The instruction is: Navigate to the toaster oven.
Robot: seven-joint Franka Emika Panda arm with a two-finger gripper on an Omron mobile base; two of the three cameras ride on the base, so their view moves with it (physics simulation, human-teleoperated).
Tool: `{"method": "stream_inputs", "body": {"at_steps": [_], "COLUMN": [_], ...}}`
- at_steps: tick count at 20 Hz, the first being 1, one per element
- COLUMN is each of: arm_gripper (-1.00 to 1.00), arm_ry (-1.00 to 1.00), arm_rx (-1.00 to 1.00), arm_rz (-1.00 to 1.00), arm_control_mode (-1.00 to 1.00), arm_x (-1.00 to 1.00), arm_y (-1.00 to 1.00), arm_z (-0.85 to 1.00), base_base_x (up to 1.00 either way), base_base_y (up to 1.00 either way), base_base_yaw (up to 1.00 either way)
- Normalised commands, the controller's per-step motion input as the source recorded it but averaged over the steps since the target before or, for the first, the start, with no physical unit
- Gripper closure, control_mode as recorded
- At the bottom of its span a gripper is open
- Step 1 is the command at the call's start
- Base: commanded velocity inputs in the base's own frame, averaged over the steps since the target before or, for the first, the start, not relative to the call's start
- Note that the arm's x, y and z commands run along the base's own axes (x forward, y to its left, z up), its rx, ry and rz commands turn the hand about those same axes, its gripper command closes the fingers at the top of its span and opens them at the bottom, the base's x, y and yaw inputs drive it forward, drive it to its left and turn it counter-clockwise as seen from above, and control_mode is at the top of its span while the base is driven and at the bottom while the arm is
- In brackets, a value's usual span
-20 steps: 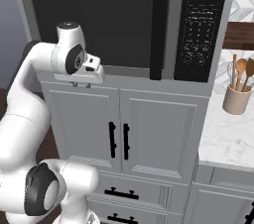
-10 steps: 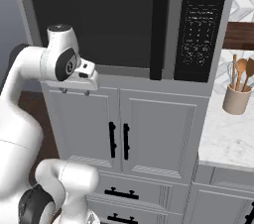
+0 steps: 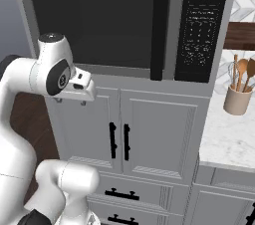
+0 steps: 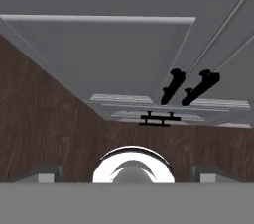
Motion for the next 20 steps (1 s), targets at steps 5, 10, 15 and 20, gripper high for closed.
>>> {"method": "stream_inputs", "body": {"at_steps": [5,10,15,20], "arm_gripper": [-1.00,-1.00,-1.00,-1.00], "arm_ry": [0.00,0.00,0.00,0.00], "arm_rx": [0.00,0.00,0.00,0.00], "arm_rz": [0.00,0.00,0.00,0.00], "arm_control_mode": [1.00,1.00,1.00,1.00], "arm_x": [0.00,0.00,0.00,0.00], "arm_y": [0.00,0.00,0.00,0.00], "arm_z": [0.00,0.00,0.00,0.00], "base_base_x": [-0.15,-0.93,-0.96,-0.39], "base_base_y": [0.00,-0.39,-0.31,0.14], "base_base_yaw": [0.00,-0.04,-0.24,-0.84]}}
